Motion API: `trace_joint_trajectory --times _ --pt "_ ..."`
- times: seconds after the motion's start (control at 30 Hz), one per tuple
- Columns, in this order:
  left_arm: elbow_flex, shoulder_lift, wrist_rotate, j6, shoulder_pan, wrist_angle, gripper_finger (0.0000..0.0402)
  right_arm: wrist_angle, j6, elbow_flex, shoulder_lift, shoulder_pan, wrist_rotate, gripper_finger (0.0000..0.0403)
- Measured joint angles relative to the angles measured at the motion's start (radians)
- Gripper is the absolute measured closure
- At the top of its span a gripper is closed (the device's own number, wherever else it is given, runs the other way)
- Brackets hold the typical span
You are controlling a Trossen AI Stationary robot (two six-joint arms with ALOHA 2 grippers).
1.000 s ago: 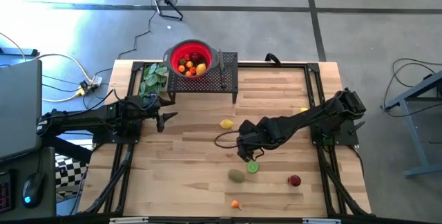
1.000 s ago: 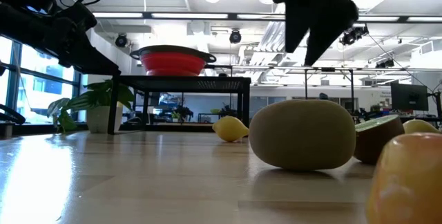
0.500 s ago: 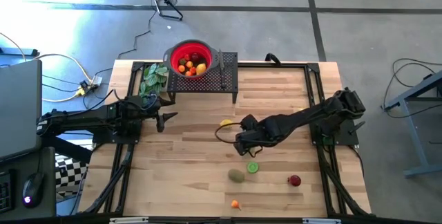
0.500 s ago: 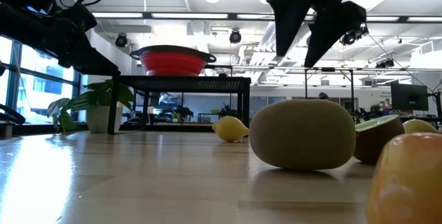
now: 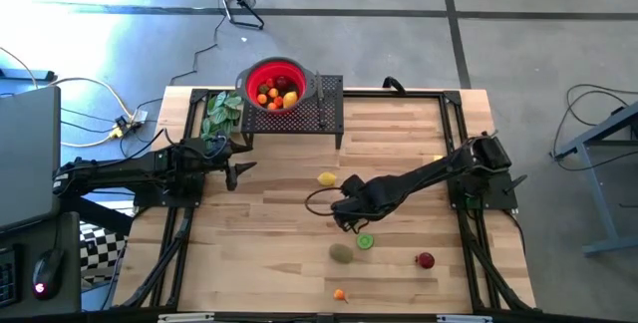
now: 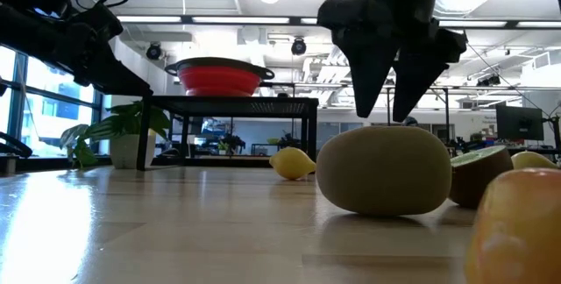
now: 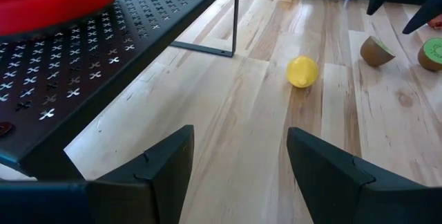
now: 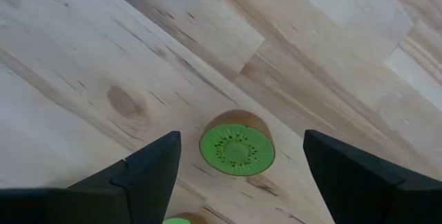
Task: Pick & Place Fruit
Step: Put the brown sliced kiwi into the red strainer bowl on the shelf
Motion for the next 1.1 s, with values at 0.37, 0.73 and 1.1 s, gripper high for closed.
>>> trace_joint_trajectory --times 0.37,0.73,1.1 --pt "0.0 0.0 0.0 0.0 0.0 -0.012 0.0174 0.025 -0.002 0.002 0.042 0.005 0.012 0.0105" --pt "0.0 0.0 -0.003 -0.003 0.0 -0.051 0.0174 0.034 -0.005 0.0 0.096 0.018 -0.031 0.0105" --pt "0.0 0.0 -0.003 -0.003 0.0 -0.051 0.0174 0.079 -0.002 -0.034 0.114 0.018 -0.026 0.0105"
